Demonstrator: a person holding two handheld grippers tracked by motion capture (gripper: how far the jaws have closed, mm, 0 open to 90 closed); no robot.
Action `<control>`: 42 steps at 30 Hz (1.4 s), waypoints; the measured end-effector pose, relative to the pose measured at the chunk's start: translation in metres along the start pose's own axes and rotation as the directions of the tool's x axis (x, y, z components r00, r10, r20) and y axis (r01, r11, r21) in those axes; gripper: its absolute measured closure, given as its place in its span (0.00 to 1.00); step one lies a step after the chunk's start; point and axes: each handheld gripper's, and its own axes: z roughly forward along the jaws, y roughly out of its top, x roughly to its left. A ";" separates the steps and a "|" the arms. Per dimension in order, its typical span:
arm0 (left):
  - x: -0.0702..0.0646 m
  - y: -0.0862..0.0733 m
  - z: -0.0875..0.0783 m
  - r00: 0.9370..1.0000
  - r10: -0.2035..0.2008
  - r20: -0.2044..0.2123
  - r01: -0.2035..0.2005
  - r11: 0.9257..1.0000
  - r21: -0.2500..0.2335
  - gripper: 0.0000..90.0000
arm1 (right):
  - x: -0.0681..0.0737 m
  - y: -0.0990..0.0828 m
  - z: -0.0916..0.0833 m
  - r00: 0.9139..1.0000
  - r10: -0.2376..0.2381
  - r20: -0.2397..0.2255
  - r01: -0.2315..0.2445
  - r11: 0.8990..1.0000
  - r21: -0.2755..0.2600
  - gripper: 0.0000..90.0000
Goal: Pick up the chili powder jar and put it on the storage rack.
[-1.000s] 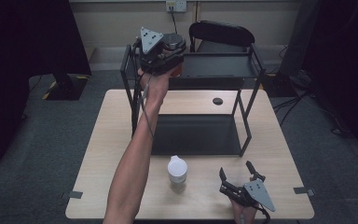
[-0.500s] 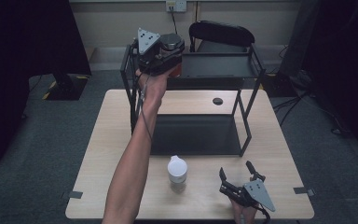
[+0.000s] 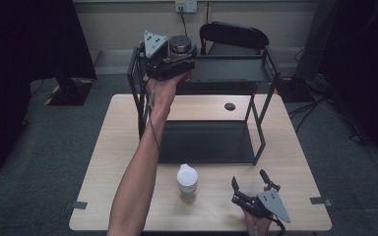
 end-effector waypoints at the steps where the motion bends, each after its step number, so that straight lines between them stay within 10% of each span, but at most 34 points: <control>1: 0.000 0.000 -0.002 1.000 0.002 0.001 -0.002 1.000 -0.005 0.06 | 0.000 0.000 0.000 1.000 0.000 0.001 0.000 1.000 0.000 0.03; 42: -0.001 -0.056 -0.089 0.993 0.016 0.113 -0.002 0.992 -0.129 0.00 | 0.001 0.000 0.000 1.000 0.000 0.009 0.000 1.000 0.000 0.03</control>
